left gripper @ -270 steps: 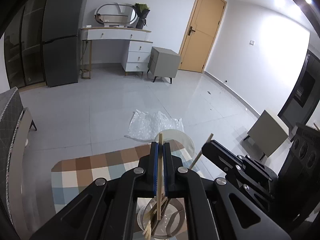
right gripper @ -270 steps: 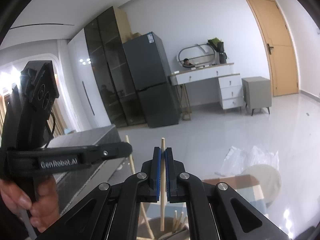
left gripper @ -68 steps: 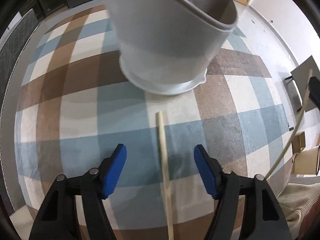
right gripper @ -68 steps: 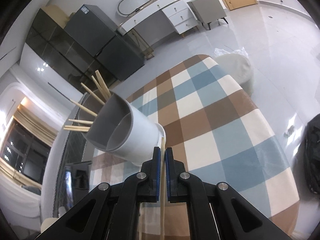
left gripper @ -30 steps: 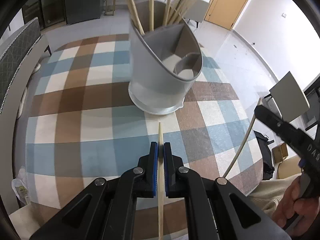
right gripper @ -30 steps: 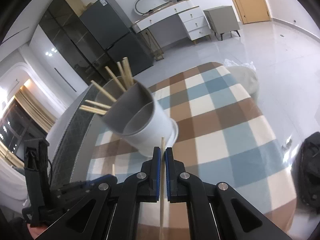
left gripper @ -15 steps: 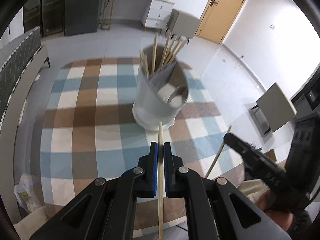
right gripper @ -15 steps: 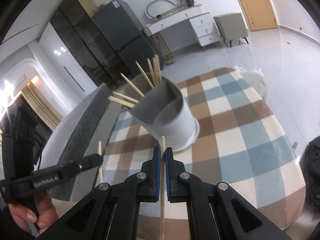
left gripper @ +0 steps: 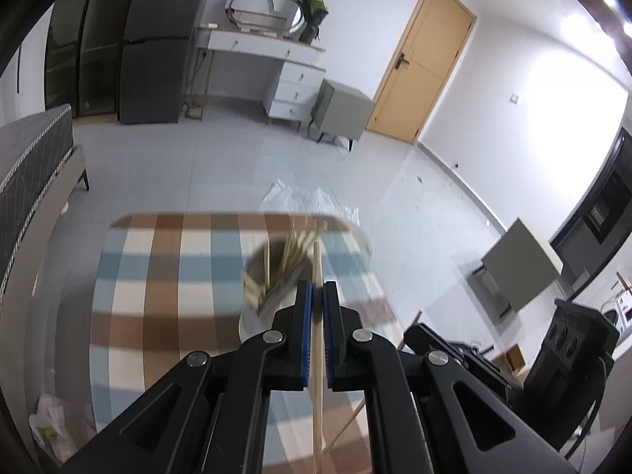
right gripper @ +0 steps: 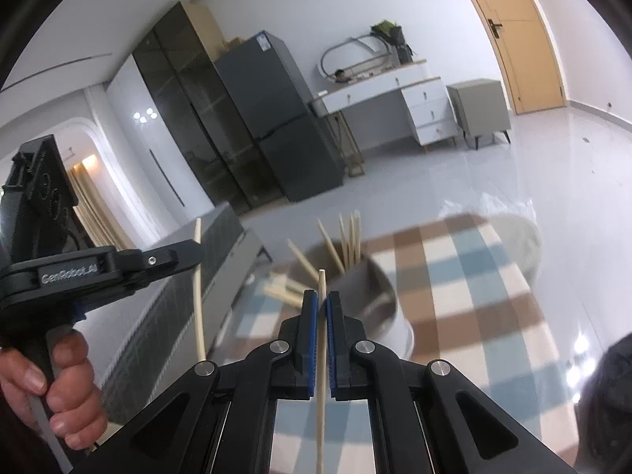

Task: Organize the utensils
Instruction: 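Lift both held chopsticks and carry them above the grey holder, then open the left tool over the holder while the right tool opens too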

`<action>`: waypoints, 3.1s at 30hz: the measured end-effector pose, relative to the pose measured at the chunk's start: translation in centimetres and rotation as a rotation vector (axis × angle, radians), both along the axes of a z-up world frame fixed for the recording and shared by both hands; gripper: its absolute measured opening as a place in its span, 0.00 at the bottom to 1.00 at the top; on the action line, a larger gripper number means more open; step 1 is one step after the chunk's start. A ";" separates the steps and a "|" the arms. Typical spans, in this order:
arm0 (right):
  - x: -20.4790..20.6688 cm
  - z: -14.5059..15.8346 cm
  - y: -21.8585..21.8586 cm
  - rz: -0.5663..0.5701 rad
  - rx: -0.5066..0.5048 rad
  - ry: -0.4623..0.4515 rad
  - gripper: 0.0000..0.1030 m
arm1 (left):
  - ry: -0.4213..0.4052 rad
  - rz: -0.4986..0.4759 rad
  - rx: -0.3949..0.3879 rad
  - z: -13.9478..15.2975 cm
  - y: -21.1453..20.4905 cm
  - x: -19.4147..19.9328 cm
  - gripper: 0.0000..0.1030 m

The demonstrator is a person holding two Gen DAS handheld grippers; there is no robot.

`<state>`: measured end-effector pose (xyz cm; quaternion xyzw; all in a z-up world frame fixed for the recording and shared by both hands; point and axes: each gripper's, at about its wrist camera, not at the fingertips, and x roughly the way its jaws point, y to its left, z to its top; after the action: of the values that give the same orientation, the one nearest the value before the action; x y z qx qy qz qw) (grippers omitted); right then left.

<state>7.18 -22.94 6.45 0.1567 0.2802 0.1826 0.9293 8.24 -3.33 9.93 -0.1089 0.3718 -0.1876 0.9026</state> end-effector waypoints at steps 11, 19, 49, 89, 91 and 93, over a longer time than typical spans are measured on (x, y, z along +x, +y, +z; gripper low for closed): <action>6.7 5.0 -1.6 -0.050 0.022 -0.108 0.04 | -0.106 0.041 -0.038 2.7 0.4 7.0 0.01; 11.9 6.4 -0.3 -0.058 0.030 -0.164 0.04 | -0.240 0.091 -0.047 1.4 1.1 8.8 0.01; 14.8 2.2 2.9 -0.046 -0.049 -0.111 0.04 | -0.336 0.101 0.026 -2.2 1.8 8.5 0.01; 4.3 -0.9 0.4 0.063 -0.046 0.043 0.30 | -0.113 0.030 0.102 -1.3 1.7 -0.1 0.43; 2.7 -0.2 -0.1 0.058 -0.027 0.016 0.40 | -0.137 0.082 0.145 -0.7 1.6 -1.3 0.46; 1.0 0.6 -0.4 0.052 -0.028 -0.021 0.47 | -0.140 0.104 0.151 -0.1 1.7 -2.3 0.48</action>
<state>8.21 -23.36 7.02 0.1346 0.2770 0.2046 0.9291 5.90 -1.61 9.79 -0.0465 0.3148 -0.1192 0.9405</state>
